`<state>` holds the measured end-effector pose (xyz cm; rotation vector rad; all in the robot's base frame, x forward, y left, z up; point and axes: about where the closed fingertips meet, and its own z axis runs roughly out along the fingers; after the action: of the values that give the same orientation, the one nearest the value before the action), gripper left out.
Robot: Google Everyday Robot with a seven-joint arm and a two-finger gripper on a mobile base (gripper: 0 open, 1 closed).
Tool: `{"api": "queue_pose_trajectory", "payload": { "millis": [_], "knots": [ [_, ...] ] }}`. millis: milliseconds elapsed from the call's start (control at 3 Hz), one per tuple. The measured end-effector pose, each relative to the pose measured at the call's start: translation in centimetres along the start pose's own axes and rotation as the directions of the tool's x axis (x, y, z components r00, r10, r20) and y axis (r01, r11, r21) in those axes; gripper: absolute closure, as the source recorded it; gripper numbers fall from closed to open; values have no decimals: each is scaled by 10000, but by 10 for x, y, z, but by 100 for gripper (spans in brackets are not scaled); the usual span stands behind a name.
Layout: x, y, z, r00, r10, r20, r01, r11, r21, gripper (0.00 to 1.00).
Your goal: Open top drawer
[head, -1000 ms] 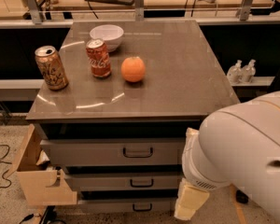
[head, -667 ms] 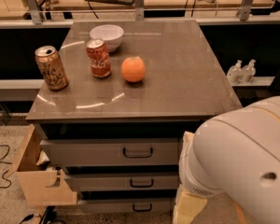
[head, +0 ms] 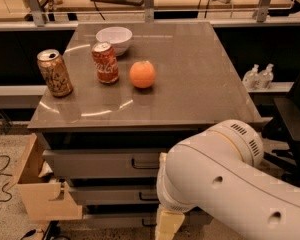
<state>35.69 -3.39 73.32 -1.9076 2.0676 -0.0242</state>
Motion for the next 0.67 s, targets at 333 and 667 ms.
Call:
{"api": "queue_pose_trajectory", "payload": {
  "millis": [333, 667],
  "knots": [
    [-25, -7, 35, 9976, -479, 490, 494, 9984, -286, 0],
    [-41, -16, 63, 9952, -771, 598, 793, 9962, -355, 0]
  ]
}}
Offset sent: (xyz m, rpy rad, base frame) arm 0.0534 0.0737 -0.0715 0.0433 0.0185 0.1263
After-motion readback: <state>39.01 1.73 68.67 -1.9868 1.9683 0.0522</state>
